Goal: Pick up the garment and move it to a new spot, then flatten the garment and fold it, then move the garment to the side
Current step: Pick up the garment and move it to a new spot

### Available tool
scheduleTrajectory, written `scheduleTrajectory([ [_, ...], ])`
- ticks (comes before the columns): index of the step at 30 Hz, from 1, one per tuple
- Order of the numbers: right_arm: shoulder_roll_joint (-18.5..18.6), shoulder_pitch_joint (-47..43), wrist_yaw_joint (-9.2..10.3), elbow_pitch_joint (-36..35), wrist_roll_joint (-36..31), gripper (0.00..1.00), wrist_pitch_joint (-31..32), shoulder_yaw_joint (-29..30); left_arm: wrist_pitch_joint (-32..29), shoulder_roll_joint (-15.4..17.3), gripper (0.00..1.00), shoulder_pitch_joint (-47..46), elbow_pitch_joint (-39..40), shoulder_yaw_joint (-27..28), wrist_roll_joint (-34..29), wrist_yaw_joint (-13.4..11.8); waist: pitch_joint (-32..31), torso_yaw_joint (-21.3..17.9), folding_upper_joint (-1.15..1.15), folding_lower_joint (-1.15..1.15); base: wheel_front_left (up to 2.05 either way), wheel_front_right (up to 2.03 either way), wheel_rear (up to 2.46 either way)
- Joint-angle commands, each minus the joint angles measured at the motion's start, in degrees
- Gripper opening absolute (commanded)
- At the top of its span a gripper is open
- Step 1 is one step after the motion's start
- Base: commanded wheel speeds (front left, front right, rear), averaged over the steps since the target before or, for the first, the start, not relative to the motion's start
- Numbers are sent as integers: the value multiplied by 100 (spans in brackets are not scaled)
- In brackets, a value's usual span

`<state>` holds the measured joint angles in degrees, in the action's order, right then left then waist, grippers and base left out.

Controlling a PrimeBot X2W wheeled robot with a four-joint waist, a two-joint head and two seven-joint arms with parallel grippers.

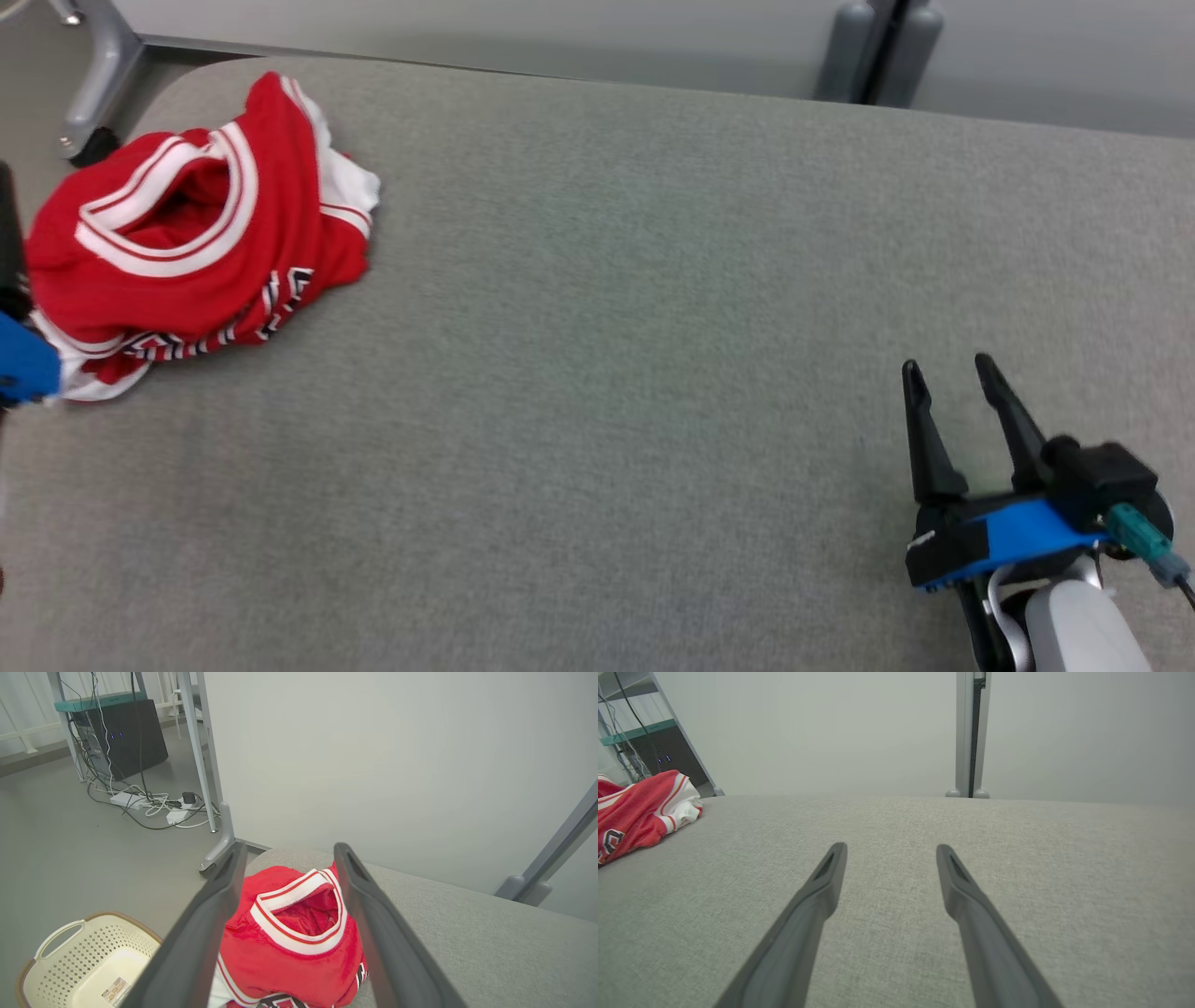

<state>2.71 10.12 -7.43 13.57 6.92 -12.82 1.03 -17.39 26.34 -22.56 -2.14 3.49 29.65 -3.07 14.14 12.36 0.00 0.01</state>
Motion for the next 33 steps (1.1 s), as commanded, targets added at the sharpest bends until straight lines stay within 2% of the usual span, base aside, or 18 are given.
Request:
scheduleTrajectory([
  [1, 29, 149, -10, -132, -73, 100, 17, 47, -177, 151, 100, -219, -212, 183, 136, -49, 236, -159, 0, -1, 0, 0, 0],
  [7, 29, 388, -10, -488, -254, 100, 93, 79, -878, 668, 100, -614, -961, 616, 506, -124, 977, -672, 0, -1, 0, 0, 0],
  [8, 29, 388, -10, -488, -254, 100, 93, 79, -878, 668, 100, -614, -961, 616, 506, -124, 977, -672, 0, -1, 0, 0, 0],
  [9, 30, 455, -8, -612, -218, 100, 97, 88, -1126, 862, 100, -655, -1176, 686, 542, -184, 1237, -828, 0, -1, 0, 0, 0],
  [13, 28, 517, -8, -713, -149, 100, 70, 146, -1514, 1096, 100, -672, -1507, 708, 538, -270, 1512, -999, 0, -1, 0, 0, 0],
  [17, 29, 577, -8, -723, -112, 100, 49, 158, -2060, 1254, 100, -613, -1861, 623, 487, -492, 1746, -1142, 0, -1, 0, 0, 0],
  [20, 30, 630, -7, -687, -74, 100, 15, 162, -2462, 1186, 100, -629, -2007, 560, 610, -549, 1810, -1188, 0, -1, 0, 0, 0],
  [21, 30, 649, -7, -672, -64, 100, 6, 161, -2536, 1158, 38, -646, -2011, 533, 650, -494, 1810, -1193, 0, -1, 0, 0, 0],
  [22, 29, 675, -8, -658, -43, 100, -4, 156, -2532, 1153, 0, -664, -1996, 529, 661, -467, 1805, -1192, 0, -1, 0, 0, 0],
  [27, 29, 760, -8, -573, 13, 100, -57, 112, -2347, 1130, 0, -854, -1912, 440, 696, -294, 1595, -1090, 0, -1, 0, 0, 0],
  [33, 29, 650, -8, -291, 100, 100, -131, 81, -1983, 1246, 0, -1290, -1640, 253, 545, 10, 970, -943, 0, -1, 0, 0, 0],
])
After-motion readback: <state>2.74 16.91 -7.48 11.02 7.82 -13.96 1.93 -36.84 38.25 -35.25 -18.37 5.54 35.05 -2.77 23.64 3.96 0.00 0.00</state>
